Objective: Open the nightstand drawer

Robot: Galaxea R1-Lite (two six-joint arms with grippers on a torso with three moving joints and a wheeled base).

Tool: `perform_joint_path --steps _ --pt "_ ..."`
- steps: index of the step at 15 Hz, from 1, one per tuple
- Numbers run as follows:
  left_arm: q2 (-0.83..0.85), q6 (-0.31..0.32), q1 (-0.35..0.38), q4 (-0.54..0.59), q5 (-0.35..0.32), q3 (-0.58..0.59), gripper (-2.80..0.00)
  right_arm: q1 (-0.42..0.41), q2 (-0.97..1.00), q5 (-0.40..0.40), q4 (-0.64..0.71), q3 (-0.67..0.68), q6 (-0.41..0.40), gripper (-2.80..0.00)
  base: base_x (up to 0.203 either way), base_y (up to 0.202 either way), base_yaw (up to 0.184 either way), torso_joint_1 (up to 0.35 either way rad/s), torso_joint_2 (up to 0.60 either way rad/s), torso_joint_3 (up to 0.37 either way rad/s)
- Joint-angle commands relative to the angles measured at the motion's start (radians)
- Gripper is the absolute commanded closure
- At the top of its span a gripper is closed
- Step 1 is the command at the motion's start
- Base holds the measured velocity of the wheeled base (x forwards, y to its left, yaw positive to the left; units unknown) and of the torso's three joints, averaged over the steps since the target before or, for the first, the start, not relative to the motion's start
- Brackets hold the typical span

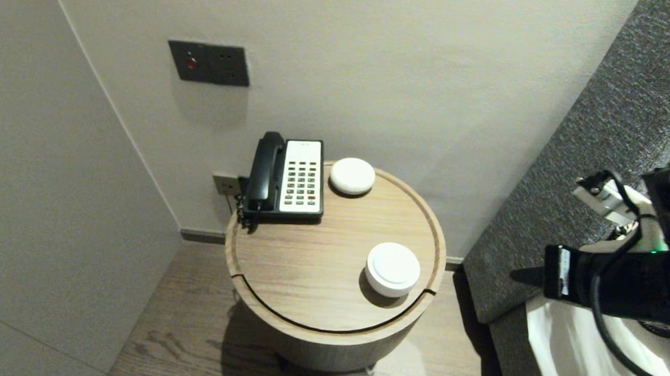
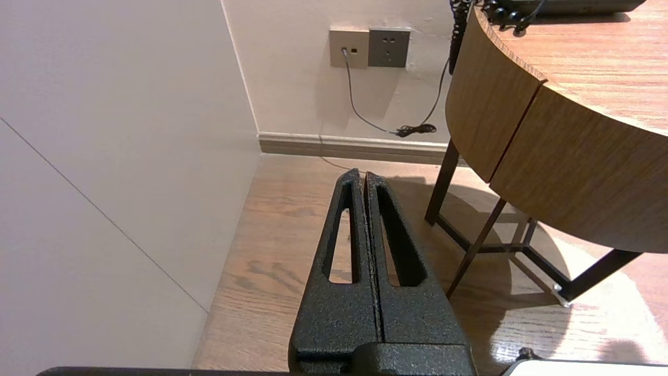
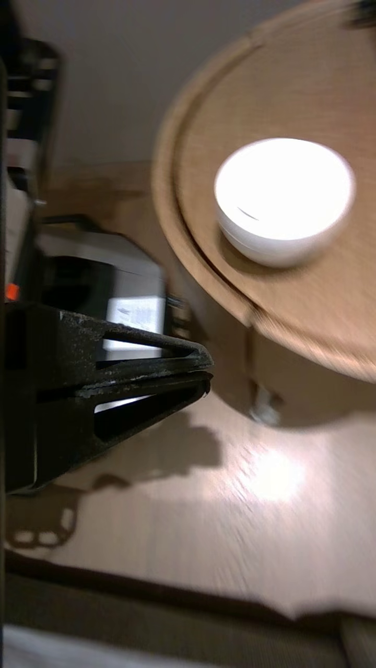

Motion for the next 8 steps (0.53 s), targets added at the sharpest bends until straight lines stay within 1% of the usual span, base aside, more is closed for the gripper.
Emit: perform_joint_path --steps 1,2,3,5,8 --pt "0.0 0.0 0.0 0.0 0.0 0.0 0.0 0.079 0.11 0.004 -0.001 -0.002 0.014 0.0 0.0 0.0 0.0 0.0 0.0 0.0" --pt "0.0 0.0 0.0 0.0 0.0 0.0 0.0 0.105 0.137 0.013 -0.009 -0.001 0.016 0.0 0.0 0.0 0.0 0.0 0.0 0.0" --pt "0.0 0.0 0.0 0.001 0.0 0.0 0.0 0.113 0.155 0.026 -0.027 0.001 0.017 0.0 0.0 0.0 0.0 0.0 0.0 0.0" --pt "0.0 0.0 0.0 -0.001 0.0 0.0 0.0 0.114 0.198 0.042 -0.086 0.012 0.017 0.0 0.0 0.0 0.0 0.0 0.0 0.0" --pt "0.0 0.0 0.0 0.0 0.0 0.0 0.0 0.115 0.258 0.046 -0.143 0.015 0.02 0.0 0.0 0.0 0.0 0.0 0.0 0.0"
